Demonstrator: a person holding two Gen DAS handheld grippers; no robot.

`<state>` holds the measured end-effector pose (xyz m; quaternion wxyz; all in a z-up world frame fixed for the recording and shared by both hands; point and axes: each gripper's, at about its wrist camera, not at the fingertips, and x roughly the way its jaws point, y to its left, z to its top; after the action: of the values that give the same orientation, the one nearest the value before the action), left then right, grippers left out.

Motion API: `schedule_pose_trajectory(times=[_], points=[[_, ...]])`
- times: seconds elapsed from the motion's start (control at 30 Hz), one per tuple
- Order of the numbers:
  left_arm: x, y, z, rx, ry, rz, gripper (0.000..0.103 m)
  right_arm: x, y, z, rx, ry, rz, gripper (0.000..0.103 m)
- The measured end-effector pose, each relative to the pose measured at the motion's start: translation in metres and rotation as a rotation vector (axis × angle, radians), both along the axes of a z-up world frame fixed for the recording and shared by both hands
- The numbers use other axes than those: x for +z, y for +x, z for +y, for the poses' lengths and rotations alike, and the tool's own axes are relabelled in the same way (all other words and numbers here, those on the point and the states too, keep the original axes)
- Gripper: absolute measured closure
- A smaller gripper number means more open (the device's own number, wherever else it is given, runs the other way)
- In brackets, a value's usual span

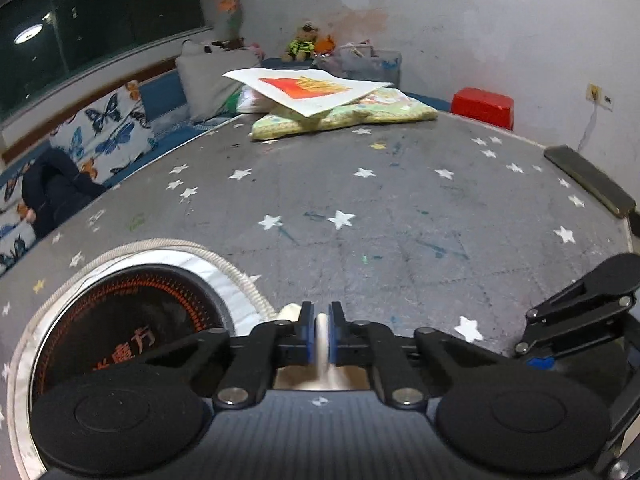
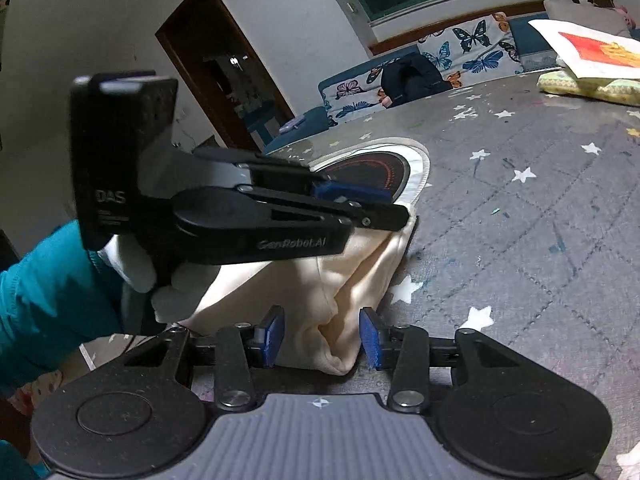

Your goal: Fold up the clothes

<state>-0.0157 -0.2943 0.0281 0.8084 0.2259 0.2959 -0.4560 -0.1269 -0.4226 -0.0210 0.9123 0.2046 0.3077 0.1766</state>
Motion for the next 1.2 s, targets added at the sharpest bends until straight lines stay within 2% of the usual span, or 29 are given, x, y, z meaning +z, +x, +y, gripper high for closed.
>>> schedule_pose_trajectory(times=[0.27, 0.43, 0.67, 0.8, 0.83, 0.9, 0.93, 0.97, 1.07, 1.2], points=[[0.022, 0.027, 0.042, 0.084, -0.221, 0.116, 0.099, 0.000, 0.008, -0.004, -0.001, 0.042, -0.012, 0.058], [0.026, 0.036, 0.060, 0.094, -0.338, 0.182, 0.099, -0.004, 0.022, -0.015, -0.007, 0.158, -0.003, 0.058], [0.027, 0.043, 0.075, 0.078, -0.443, 0.232, 0.099, -0.024, 0.042, -0.038, -0.048, 0.374, 0.049, 0.053], [0.025, 0.045, 0.080, 0.072, -0.473, 0.253, 0.099, -0.035, 0.054, -0.036, -0.041, 0.424, 0.068, 0.052], [0.024, 0.045, 0.080, 0.072, -0.474, 0.255, 0.099, -0.038, 0.057, -0.035, -0.036, 0.435, 0.070, 0.055], [0.023, 0.045, 0.079, 0.076, -0.468, 0.253, 0.098, -0.040, 0.060, -0.033, -0.037, 0.454, 0.068, 0.073], [0.024, 0.045, 0.079, 0.080, -0.463, 0.250, 0.097, -0.040, 0.060, -0.033, -0.049, 0.458, 0.066, 0.087], [0.024, 0.044, 0.080, 0.084, -0.457, 0.242, 0.096, -0.038, 0.058, -0.032, -0.065, 0.447, 0.060, 0.091], [0.026, 0.040, 0.079, 0.099, -0.425, 0.183, 0.084, -0.032, 0.050, -0.027, -0.115, 0.345, 0.051, 0.092], [0.027, 0.028, 0.086, 0.116, -0.376, 0.108, 0.083, -0.026, 0.043, -0.016, -0.177, 0.162, 0.061, 0.088]])
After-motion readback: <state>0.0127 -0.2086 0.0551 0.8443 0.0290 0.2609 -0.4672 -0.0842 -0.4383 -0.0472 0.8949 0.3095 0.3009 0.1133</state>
